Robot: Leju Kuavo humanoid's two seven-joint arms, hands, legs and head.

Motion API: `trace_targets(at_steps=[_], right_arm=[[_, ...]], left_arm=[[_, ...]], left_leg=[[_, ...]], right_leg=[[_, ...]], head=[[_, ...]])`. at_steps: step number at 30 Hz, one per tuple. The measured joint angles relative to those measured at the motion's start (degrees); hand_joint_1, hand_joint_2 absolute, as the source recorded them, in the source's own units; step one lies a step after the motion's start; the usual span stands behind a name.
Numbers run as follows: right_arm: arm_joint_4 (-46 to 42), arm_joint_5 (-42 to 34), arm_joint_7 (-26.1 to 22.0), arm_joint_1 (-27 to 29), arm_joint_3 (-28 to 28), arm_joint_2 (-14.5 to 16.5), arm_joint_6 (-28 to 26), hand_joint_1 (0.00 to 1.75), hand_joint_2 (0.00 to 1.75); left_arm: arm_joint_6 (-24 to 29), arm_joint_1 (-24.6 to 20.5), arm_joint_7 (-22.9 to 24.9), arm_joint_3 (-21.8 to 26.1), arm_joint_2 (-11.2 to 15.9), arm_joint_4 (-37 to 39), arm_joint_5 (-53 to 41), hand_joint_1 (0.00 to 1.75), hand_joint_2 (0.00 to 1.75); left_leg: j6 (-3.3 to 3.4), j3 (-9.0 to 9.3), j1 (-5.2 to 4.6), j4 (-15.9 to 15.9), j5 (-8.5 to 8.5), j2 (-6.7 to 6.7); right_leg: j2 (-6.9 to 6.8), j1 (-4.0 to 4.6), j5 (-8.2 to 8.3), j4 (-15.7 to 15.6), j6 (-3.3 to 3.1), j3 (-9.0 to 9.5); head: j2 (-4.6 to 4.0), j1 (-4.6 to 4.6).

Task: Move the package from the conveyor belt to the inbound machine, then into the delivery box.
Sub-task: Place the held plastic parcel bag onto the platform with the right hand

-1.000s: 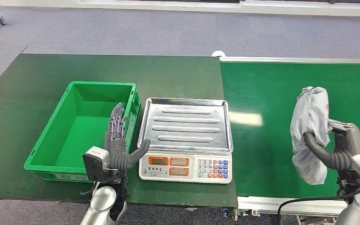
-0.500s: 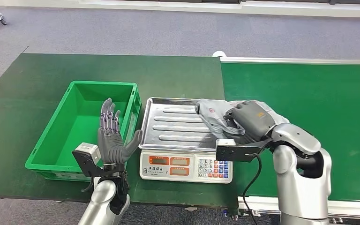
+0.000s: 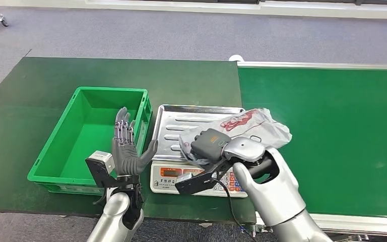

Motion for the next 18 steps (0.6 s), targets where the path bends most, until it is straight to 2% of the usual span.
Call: trace_targets(at_steps=[3,7,9,11,13,14,18], right_arm=[[3.3,-2.0,-4.8,-0.1,1.8,1.2,0.0,1.75,1.75],[6.0,-3.6,-7.2,-0.1,3.1,2.4,0.0,1.75,1.75],[7.1,-3.6,-7.1,-0.2,3.6,2.7,0.0,1.27,1.75],[8.1,-3.7,-6.2,-0.2,4.1,2.8,0.0,0.48,1.75],[8.6,-4.0,-5.6,-0.1,4.1,2.8,0.0,0.08,1.75],[8.7,-4.2,-5.9,0.0,3.7,2.8,0.0,0.00,1.75],[8.0,-5.4,-8.3,1.7,0.7,2.8,0.0,0.00,1.75]], left_arm=[[0.0,-0.5,0.0,-0.2,0.0,0.8,0.1,0.00,1.75],[-0.3,-1.2,0.0,-0.5,0.0,1.7,0.1,0.00,1.75],[-0.6,-1.4,0.0,-0.5,-0.1,2.0,0.0,0.00,1.75],[-1.2,-1.6,0.1,-0.6,-0.3,2.3,-0.4,0.00,1.75],[-1.9,-1.9,0.2,-0.7,-0.7,2.5,-1.1,0.00,1.75],[-2.1,-2.2,0.3,-0.8,-0.9,2.7,-1.4,0.00,1.75],[-2.8,-3.0,0.4,-1.2,-1.5,3.6,-1.9,0.00,1.75]], left_leg=[[0.00,-0.01,0.00,0.0,0.00,-0.02],[0.00,-0.02,0.00,0.0,0.00,-0.02],[0.00,-0.01,-0.01,0.0,0.00,-0.02],[0.00,-0.01,-0.01,0.0,0.00,-0.03],[0.00,0.00,-0.01,0.0,0.00,-0.02],[0.00,0.01,-0.01,0.0,0.00,-0.02],[0.00,0.02,-0.02,0.0,0.00,-0.02]], right_leg=[[-0.02,0.00,-0.01,0.0,-0.01,0.00],[-0.03,-0.01,-0.02,0.0,-0.02,-0.01],[-0.04,-0.01,-0.02,0.0,-0.02,-0.01],[-0.05,-0.01,-0.02,0.0,-0.02,-0.02],[-0.04,-0.03,-0.01,0.0,-0.02,-0.02],[-0.04,-0.03,-0.01,0.0,-0.02,-0.02],[-0.04,-0.03,-0.01,0.0,-0.01,-0.01]], head=[[0.00,0.00],[0.00,-0.01],[0.00,0.00],[0.00,0.00],[0.00,0.00],[0.00,0.00],[0.00,0.00]])
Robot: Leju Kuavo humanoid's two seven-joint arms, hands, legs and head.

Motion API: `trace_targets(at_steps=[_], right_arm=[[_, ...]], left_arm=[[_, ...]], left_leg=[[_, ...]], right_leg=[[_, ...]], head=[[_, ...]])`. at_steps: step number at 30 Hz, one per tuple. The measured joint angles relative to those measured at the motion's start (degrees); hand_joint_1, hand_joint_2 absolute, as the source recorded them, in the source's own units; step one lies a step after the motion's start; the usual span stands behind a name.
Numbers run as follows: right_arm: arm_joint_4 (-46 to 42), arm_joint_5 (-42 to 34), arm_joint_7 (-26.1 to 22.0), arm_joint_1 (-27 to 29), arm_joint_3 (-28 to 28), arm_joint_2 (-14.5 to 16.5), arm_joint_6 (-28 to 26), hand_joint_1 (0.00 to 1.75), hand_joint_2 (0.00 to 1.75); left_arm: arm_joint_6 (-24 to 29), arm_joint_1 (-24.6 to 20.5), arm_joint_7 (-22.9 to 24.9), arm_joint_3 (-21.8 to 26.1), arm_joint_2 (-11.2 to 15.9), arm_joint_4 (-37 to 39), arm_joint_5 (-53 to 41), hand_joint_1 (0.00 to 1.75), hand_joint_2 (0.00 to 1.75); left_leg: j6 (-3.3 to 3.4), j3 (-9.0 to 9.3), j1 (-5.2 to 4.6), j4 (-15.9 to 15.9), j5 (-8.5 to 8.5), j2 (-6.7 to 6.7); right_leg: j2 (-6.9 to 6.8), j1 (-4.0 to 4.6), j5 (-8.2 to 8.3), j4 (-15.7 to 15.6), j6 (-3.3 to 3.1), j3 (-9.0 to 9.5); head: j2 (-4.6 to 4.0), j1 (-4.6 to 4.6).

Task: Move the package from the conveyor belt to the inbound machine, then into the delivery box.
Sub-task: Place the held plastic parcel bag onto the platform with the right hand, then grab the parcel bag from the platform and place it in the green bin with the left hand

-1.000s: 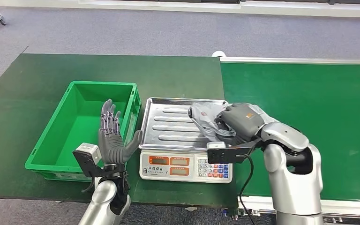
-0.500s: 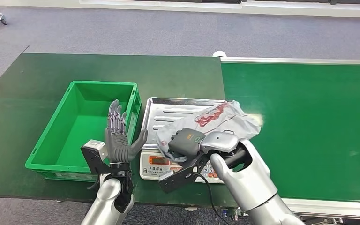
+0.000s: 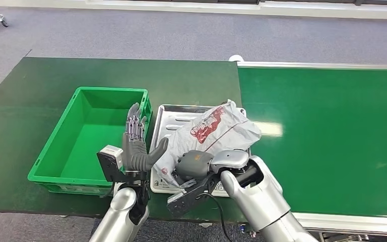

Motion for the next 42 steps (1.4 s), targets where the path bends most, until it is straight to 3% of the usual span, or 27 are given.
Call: trace_targets(at_steps=[12,24,29,35,42], right_arm=[[-6.8,-18.9,-1.0,3.9,-8.0,-2.0,0.0,0.00,1.75],[-16.0,-50.0,0.4,7.7,-8.2,-7.6,0.0,0.00,1.75],[-21.6,-47.2,0.6,10.7,-9.8,-8.9,0.0,0.00,1.75],[-31.0,-44.7,-1.1,15.7,-17.0,-8.5,0.0,0.00,1.75],[-34.9,-50.4,-0.9,22.1,-27.0,-8.2,0.0,0.00,1.75]], left_arm=[[-1.4,-1.3,-0.1,-1.1,-0.6,2.0,-0.4,0.00,1.75],[-0.8,-2.2,-1.3,-2.6,-0.8,0.8,0.2,0.00,1.75],[-0.5,-1.6,-1.3,-3.5,-0.8,-0.5,0.2,0.00,1.75],[2.0,0.9,-0.5,-1.4,0.5,-1.5,0.6,0.00,1.75],[6.9,3.1,-0.6,0.8,1.6,-3.7,2.1,0.00,1.75]], left_leg=[[0.00,-0.01,0.00,0.0,0.00,0.05],[0.02,-0.12,0.00,0.0,-0.02,-0.01],[0.04,-0.12,-0.01,0.0,-0.04,-0.06],[-0.04,-0.09,0.01,0.0,-0.12,0.10],[-0.01,-0.12,0.01,0.0,-0.13,0.08]], right_leg=[[0.06,0.00,0.00,0.0,0.00,-0.06],[-0.02,-0.04,0.00,0.0,0.01,-0.05],[-0.08,-0.02,-0.01,0.0,0.01,-0.05],[0.14,0.04,-0.05,0.0,-0.04,-0.16],[0.05,0.02,-0.08,0.0,-0.06,-0.16]], head=[[0.00,0.00],[0.00,0.00],[0.00,-0.01],[0.00,-0.09],[0.00,-0.07]])
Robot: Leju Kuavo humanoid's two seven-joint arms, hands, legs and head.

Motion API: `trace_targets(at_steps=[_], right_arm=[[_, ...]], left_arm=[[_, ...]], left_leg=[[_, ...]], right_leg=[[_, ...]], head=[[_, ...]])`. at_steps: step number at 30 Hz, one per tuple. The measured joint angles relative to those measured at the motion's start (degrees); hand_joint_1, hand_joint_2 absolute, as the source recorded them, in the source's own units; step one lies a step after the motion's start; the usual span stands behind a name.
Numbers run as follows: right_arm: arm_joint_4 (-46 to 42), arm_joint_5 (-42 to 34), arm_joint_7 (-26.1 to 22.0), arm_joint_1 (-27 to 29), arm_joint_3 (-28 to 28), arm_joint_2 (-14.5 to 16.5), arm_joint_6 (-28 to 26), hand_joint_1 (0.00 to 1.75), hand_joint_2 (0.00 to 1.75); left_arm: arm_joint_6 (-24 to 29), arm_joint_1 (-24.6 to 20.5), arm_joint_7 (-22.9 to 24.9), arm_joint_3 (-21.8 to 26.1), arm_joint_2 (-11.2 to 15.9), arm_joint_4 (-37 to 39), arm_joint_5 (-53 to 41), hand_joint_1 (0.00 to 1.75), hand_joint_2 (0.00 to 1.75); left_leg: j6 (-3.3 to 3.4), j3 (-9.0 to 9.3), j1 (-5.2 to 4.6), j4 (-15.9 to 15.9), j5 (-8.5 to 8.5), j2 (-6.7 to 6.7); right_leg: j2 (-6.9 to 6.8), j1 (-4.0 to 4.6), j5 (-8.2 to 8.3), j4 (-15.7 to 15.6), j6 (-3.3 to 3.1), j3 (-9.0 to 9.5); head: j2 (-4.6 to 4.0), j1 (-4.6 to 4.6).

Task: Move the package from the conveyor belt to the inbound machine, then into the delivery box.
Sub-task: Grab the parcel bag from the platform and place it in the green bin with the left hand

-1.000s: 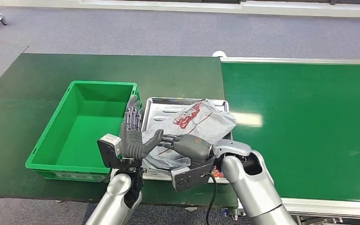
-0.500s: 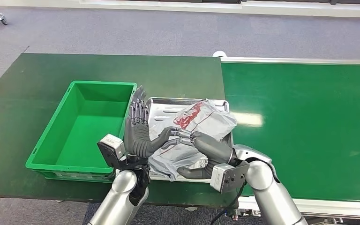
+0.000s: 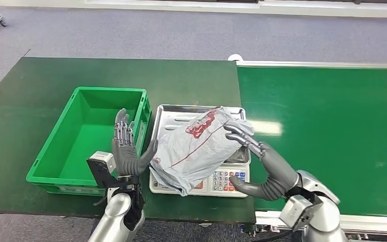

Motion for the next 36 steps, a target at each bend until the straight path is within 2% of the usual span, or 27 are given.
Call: trace_targets(at_steps=[3,6,12,17,25,31,36], right_arm=[[-0.4,-1.7,-0.2,2.1,-3.2,0.0,0.0,0.00,1.75],[-0.7,-2.1,-0.3,3.2,-5.1,0.0,0.0,0.00,1.75],[-1.3,0.6,-0.3,3.8,-6.7,0.1,0.0,0.00,1.75],[-5.0,1.5,-0.4,3.8,-9.5,1.4,0.0,0.00,1.75],[-7.8,2.7,-0.4,1.9,-12.1,4.6,0.0,0.00,1.75],[-10.1,8.1,-0.4,-0.7,-13.5,7.6,0.0,0.00,1.75],[-11.7,9.8,-0.4,-1.9,-13.8,9.3,0.0,0.00,1.75]], left_arm=[[3.3,0.5,0.0,1.9,0.0,-1.7,0.0,0.00,1.75],[4.2,0.8,0.0,3.2,0.0,-2.8,0.0,0.00,1.75],[3.2,0.8,0.1,4.1,-0.1,-3.6,-1.0,0.00,1.75],[1.0,-0.7,2.6,2.2,-0.1,-2.8,-8.5,0.00,1.75],[-2.8,-10.6,11.4,-4.7,-0.8,5.2,-21.2,0.00,1.75],[-6.0,-19.5,19.8,-9.2,-2.7,16.7,-30.6,0.00,1.75],[-8.1,-24.4,26.0,-12.4,-4.7,26.3,-37.4,0.00,1.75]], left_leg=[[0.01,0.00,0.00,0.0,-0.02,0.01],[0.02,0.00,0.00,0.0,-0.02,0.04],[0.01,0.02,0.00,0.0,0.00,0.07],[0.01,0.03,-0.01,0.0,0.00,0.05],[0.03,0.05,-0.02,0.0,0.09,0.10],[0.00,0.05,-0.02,0.0,0.15,0.17],[0.00,0.05,-0.03,0.0,0.15,0.19]], right_leg=[[0.00,-0.01,-0.01,0.0,0.01,-0.01],[0.01,0.01,-0.01,0.0,0.01,-0.01],[0.02,0.02,0.01,0.0,0.00,-0.01],[0.01,0.00,0.02,0.0,0.00,-0.02],[0.09,-0.03,0.11,0.0,0.05,-0.02],[0.16,-0.03,0.22,0.0,0.02,-0.05],[0.17,-0.03,0.22,0.0,0.02,-0.05]], head=[[0.00,0.01],[0.00,0.00],[0.00,0.00],[0.00,0.00],[0.00,0.00],[0.00,0.00],[0.00,0.00]])
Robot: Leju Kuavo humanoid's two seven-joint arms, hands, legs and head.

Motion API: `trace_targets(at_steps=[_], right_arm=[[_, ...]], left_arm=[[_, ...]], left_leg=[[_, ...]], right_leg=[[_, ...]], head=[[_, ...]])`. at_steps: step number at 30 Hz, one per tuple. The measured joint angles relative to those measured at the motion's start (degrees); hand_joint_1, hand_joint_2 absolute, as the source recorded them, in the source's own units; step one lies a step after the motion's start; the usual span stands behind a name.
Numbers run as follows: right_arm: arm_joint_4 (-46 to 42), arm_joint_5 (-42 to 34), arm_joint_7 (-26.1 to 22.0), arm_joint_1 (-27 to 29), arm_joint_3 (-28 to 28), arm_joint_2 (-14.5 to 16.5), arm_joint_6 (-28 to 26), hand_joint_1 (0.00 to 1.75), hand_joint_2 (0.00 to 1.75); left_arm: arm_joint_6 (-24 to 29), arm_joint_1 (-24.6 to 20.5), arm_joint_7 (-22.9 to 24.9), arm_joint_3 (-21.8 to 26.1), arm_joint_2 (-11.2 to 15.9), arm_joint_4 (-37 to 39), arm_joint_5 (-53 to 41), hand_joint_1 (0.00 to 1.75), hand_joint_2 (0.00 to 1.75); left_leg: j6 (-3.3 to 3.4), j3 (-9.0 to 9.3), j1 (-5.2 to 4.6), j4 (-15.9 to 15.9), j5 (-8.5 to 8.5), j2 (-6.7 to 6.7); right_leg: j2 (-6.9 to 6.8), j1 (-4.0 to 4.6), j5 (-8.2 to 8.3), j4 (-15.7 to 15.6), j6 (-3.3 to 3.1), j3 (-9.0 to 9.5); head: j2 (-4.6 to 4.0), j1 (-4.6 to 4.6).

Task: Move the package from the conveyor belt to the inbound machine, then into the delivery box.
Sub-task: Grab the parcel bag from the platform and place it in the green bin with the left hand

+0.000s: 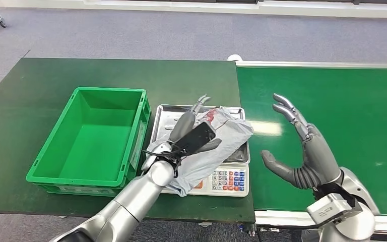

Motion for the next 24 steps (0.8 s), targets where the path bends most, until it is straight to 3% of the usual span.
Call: trace_targets(at_steps=[8,22,23,24], right_arm=[[-0.7,0.2,0.0,-0.7,0.0,0.9,0.0,0.00,1.75],[-0.8,2.8,0.0,-0.7,0.0,1.1,0.0,0.00,1.75],[-0.8,2.8,0.0,-0.7,0.0,1.1,0.0,0.00,1.75],[-0.8,2.8,0.0,-0.6,0.0,1.1,0.0,0.00,1.75]], left_arm=[[-0.9,-3.2,2.5,-2.9,-1.2,7.3,-2.6,0.00,1.75],[-1.2,-5.6,14.6,-6.3,-1.6,15.1,-17.3,0.00,1.75],[-1.5,-5.9,15.7,-6.6,-1.6,15.5,-18.4,0.02,1.75],[-1.8,-6.3,16.7,-6.9,-1.6,16.0,-19.4,0.41,1.75]], left_leg=[[0.00,-0.01,0.00,0.0,-0.01,0.04],[0.00,-0.01,0.00,0.0,0.00,0.04],[0.00,-0.01,0.00,0.0,0.00,0.04],[0.00,0.00,0.00,0.0,-0.01,0.04]], right_leg=[[0.05,0.00,0.00,0.0,0.00,-0.02],[0.05,0.00,0.00,0.0,0.00,-0.01],[0.05,0.00,0.00,0.0,0.00,0.00],[0.05,0.00,0.00,0.0,0.00,0.01]], head=[[0.00,0.00],[0.00,0.00],[0.00,0.00],[0.00,0.00]])
